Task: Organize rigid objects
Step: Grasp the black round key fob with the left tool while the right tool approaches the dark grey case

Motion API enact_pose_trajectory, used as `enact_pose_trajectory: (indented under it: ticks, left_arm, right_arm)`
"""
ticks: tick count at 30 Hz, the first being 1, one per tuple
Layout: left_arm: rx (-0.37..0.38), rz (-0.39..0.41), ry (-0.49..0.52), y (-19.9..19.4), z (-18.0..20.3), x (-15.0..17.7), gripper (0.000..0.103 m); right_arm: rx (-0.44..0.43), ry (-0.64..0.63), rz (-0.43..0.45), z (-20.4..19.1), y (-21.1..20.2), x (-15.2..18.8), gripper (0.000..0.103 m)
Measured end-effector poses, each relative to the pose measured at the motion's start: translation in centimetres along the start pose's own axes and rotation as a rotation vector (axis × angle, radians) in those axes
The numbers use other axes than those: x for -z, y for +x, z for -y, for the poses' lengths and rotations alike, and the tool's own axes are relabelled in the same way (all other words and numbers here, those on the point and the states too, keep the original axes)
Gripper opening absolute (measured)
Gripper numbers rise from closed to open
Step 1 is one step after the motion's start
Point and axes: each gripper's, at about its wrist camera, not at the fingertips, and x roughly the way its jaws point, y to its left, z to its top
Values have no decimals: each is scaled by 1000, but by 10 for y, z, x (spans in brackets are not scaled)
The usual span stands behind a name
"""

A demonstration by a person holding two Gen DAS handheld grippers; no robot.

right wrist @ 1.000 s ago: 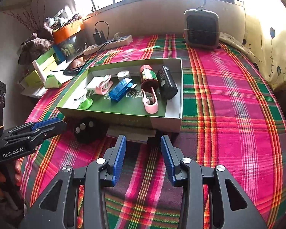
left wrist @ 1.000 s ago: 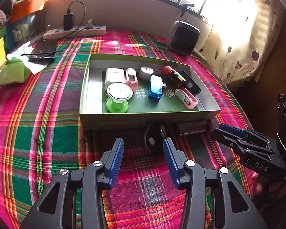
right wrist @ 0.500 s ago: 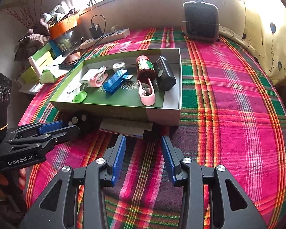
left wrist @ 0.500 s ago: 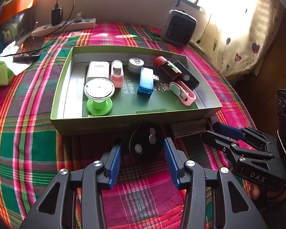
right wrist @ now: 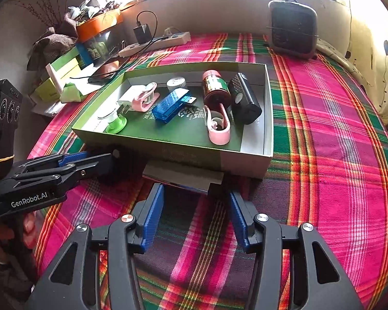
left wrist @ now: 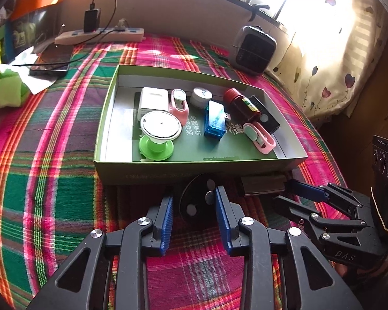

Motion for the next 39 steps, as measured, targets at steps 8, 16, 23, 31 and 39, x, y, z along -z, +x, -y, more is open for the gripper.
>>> enact_pose_trajectory:
  ticks: [8, 16, 23, 31, 39]
  left_arm:
    - [-18, 12, -26, -10, -18, 3, 27]
    - [-18, 11, -36, -14, -28, 4, 27]
    - [-14, -2, -34, -11, -29, 4, 27]
    - [-14, -7, -37, -9, -29, 2, 27]
    - [-15, -3, -38, -8, -29, 1, 27]
  right_arm:
    - [-65, -61, -17, -19, -2, 9, 50]
    - [-113, -154, -14, -44, -7, 19, 50]
    - [-43, -155, 30, -40, -3, 6, 50]
    - [-40, -233, -3, -52, 17, -4, 50]
    - [-35, -271, -10, -59, 23, -5, 50]
